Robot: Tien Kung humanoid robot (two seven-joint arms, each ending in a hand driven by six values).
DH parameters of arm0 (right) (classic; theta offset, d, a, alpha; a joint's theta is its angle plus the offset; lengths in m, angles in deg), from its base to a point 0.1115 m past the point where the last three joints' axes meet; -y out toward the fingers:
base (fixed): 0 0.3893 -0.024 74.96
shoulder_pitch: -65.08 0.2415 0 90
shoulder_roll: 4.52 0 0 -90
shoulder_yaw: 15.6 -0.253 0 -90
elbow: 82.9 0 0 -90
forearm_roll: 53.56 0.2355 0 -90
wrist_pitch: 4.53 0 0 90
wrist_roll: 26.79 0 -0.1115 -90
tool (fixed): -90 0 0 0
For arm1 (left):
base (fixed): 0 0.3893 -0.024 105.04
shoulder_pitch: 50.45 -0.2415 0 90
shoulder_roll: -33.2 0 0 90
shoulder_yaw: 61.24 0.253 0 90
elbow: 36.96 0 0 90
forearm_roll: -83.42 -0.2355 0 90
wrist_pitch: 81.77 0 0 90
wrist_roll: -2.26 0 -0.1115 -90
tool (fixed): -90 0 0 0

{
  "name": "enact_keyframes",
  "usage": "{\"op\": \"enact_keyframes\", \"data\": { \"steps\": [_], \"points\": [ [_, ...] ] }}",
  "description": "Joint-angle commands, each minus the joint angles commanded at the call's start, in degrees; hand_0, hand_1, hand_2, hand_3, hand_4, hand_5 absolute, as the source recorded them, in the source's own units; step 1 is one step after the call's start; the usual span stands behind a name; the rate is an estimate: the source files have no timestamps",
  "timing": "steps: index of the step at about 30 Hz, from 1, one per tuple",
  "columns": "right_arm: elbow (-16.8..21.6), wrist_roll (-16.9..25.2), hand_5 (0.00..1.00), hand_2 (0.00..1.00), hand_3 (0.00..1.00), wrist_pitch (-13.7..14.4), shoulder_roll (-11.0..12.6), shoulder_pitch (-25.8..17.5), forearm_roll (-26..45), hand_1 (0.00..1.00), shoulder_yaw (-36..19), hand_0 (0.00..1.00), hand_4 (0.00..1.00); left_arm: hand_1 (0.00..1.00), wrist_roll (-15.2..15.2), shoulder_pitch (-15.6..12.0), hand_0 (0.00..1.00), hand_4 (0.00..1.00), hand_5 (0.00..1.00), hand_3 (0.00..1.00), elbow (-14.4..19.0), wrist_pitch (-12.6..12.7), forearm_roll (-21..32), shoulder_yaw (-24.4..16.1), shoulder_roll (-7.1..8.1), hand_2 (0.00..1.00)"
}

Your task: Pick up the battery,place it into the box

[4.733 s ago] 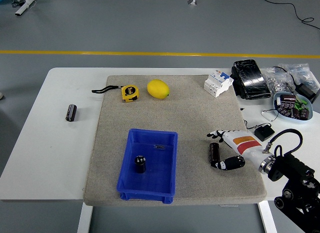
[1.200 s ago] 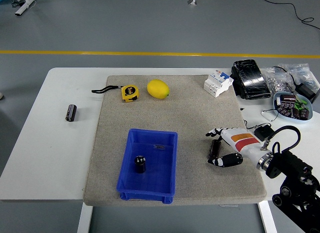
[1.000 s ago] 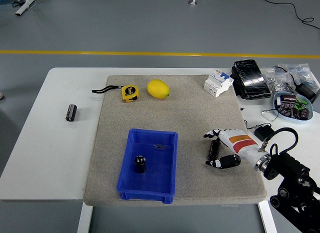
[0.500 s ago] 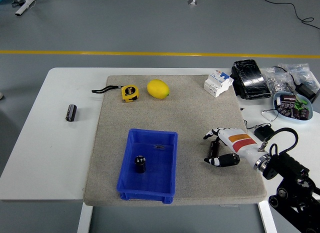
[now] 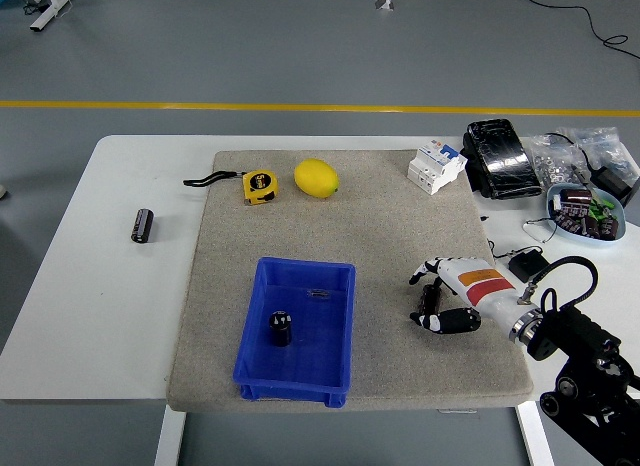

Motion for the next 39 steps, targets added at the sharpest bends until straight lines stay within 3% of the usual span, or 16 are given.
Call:
{"op": "enact_keyframes", "data": {
  "steps": [4,5,10,11,22,23,34,35,39],
  "points": [
    [0.70,-0.28,0.296,0.700,0.647,-1.98,0.28,0.29,-0.82,0.550,-0.24,0.427,0.854,0.624,0.10,-0.05,0.676,0.666,0.677,0.644,-0.01,-0.03,-0.25,-0.16,-0.01,0.671],
    [0.71,-0.24,0.302,0.744,0.789,-2.33,0.32,0.36,-0.94,0.639,-0.26,0.564,0.909,0.624,0.13,-0.04,0.676,0.666,0.677,0.644,0.00,-0.05,-0.28,-0.16,-0.01,0.672],
    [0.97,0.03,0.302,0.744,0.789,-4.07,0.90,0.52,-1.58,0.639,-0.11,0.564,0.909,0.624,0.16,0.06,0.676,0.666,0.677,0.644,0.01,-0.13,-0.37,-0.09,0.01,0.672],
    [1.09,0.02,0.296,0.757,0.807,-4.47,1.09,0.58,-1.81,0.662,-0.10,0.601,0.916,0.624,0.15,0.10,0.676,0.666,0.677,0.645,0.01,-0.10,-0.29,-0.05,0.00,0.672],
    [0.97,0.24,0.293,0.760,0.809,-4.73,1.90,1.27,-2.63,0.666,-0.17,0.601,0.910,0.625,0.02,0.51,0.676,0.666,0.677,0.644,-0.03,0.01,0.04,0.19,0.00,0.671],
    [0.83,0.34,0.284,0.752,0.805,-4.57,1.89,1.26,-2.63,0.642,-0.16,0.533,0.899,0.626,0.03,0.53,0.677,0.665,0.677,0.644,-0.04,0.01,0.02,0.18,-0.01,0.672],
    [-0.17,0.84,0.272,0.744,0.800,-3.69,1.55,1.00,-2.37,0.629,0.45,0.514,0.897,0.626,0.05,0.67,0.677,0.666,0.679,0.646,-0.03,0.00,-0.02,0.25,-0.01,0.672],
    [-0.23,0.92,0.259,0.731,0.788,-3.31,1.52,1.01,-2.33,0.595,0.57,0.456,0.894,0.625,0.04,0.69,0.677,0.667,0.680,0.646,-0.03,0.01,-0.03,0.26,-0.02,0.672],
    [-0.43,1.06,0.259,0.731,0.788,-2.60,1.38,1.03,-2.25,0.595,0.82,0.456,0.894,0.625,0.04,0.74,0.677,0.667,0.680,0.646,-0.02,0.00,-0.02,0.29,-0.01,0.672]
  ]
}}
